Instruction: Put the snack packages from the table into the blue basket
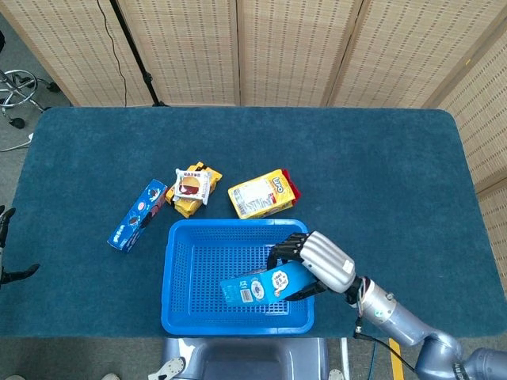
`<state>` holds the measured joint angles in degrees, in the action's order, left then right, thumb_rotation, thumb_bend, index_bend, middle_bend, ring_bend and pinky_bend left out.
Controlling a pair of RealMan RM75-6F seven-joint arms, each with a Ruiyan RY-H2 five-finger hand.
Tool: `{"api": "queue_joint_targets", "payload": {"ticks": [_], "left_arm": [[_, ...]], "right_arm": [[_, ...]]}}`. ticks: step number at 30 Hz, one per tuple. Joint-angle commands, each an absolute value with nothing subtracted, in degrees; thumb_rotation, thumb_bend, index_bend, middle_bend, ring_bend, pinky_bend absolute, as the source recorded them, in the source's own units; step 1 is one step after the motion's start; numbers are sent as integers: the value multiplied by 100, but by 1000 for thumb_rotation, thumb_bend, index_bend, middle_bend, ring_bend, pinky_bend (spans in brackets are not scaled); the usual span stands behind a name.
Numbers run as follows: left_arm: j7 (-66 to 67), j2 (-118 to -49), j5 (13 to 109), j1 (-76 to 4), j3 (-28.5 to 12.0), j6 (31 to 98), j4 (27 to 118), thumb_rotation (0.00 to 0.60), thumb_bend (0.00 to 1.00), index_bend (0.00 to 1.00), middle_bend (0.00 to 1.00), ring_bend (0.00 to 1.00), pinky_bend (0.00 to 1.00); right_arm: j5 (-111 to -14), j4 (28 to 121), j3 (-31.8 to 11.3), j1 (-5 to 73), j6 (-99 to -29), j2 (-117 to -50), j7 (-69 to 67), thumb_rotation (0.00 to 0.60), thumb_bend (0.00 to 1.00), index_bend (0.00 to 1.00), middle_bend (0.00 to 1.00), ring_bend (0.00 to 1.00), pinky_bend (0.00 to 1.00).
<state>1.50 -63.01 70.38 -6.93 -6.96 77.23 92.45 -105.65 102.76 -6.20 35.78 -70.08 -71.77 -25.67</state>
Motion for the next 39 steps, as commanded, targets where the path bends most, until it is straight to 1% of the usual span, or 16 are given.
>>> {"api": "queue_joint_targets", "payload": {"ticks": [1,3,4,5,6,7,8,9,11,13,20,24,29,32,33,39], "left_arm": [[92,-6290,7014,-692,-699,7683,9197,600,0,0,0,0,0],[58,-6283,6993,-693,-704,7658,9173,600,0,0,0,0,0],[46,-6282,6984,-693,-707,7651,9161,600,0,0,0,0,0],[35,-6283,6978,-693,-709,7646,9150,600,0,0,0,0,0],[29,-6284,6977,-693,-709,7645,9143,600,0,0,0,0,0],[22,-6286,6977,-692,-709,7642,9135,600,0,0,0,0,0],[18,-6288,6981,-693,-706,7638,9127,600,0,0,0,0,0],[11,-6288,6990,-694,-701,7632,9122,600,0,0,0,0,0],[5,-6292,7009,-699,-693,7623,9114,600,0,0,0,0,0],[4,-6301,7030,-708,-689,7619,9108,600,0,0,0,0,0],[-5,-6337,7170,-787,-697,7602,9089,600,0,0,0,0,0],[-86,-6373,7272,-885,-721,7526,9034,600,0,0,0,0,0],[-17,-6397,7356,-1112,-769,7302,8988,600,0,0,0,0,0],[145,-6441,7514,-1338,-783,7124,9003,600,0,0,0,0,0],[187,-6522,7652,-1570,-788,6873,9097,600,0,0,0,0,0],[333,-6649,7358,-1889,-867,6388,9358,600,0,0,0,0,0]], "right_arm": [[-10380,10188,-601,3761,-6650,-7746,-1664,600,359,658,671,630,481],[-10393,10184,-542,3771,-6610,-7813,-1471,600,355,635,654,614,474],[-10435,10186,-491,3795,-6565,-7806,-1430,600,328,579,613,580,459],[-10480,10186,-427,3833,-6489,-7766,-1426,600,247,455,512,492,420],[-10487,10190,-385,3862,-6412,-7723,-1427,600,141,284,354,351,357],[-10469,10217,-330,3910,-6276,-7642,-1430,600,74,174,238,242,306],[-10430,10258,-295,3956,-6153,-7560,-1438,600,11,60,98,106,229],[-10370,10298,-284,3986,-6062,-7487,-1420,600,0,7,20,25,163],[-10291,10352,-305,3991,-6059,-7409,-1366,600,0,0,0,0,88],[-10254,10392,-322,3949,-6176,-7357,-1358,600,0,0,0,0,53],[-10206,10527,-322,3753,-6640,-6938,-1588,600,0,0,0,0,47],[-10183,10287,-357,3546,-7066,-6592,-1677,600,0,0,0,0,46],[-10000,9500,-443,3100,-7787,-6397,-1453,600,0,0,0,0,32],[-9577,8703,-548,2756,-8149,-6459,-1207,600,0,0,0,0,26],[-9147,8233,-504,2436,-8248,-6533,-1320,600,0,0,0,0,25],[-9247,7665,-273,2081,-8566,-6807,-1792,600,0,0,0,0,25]]}}
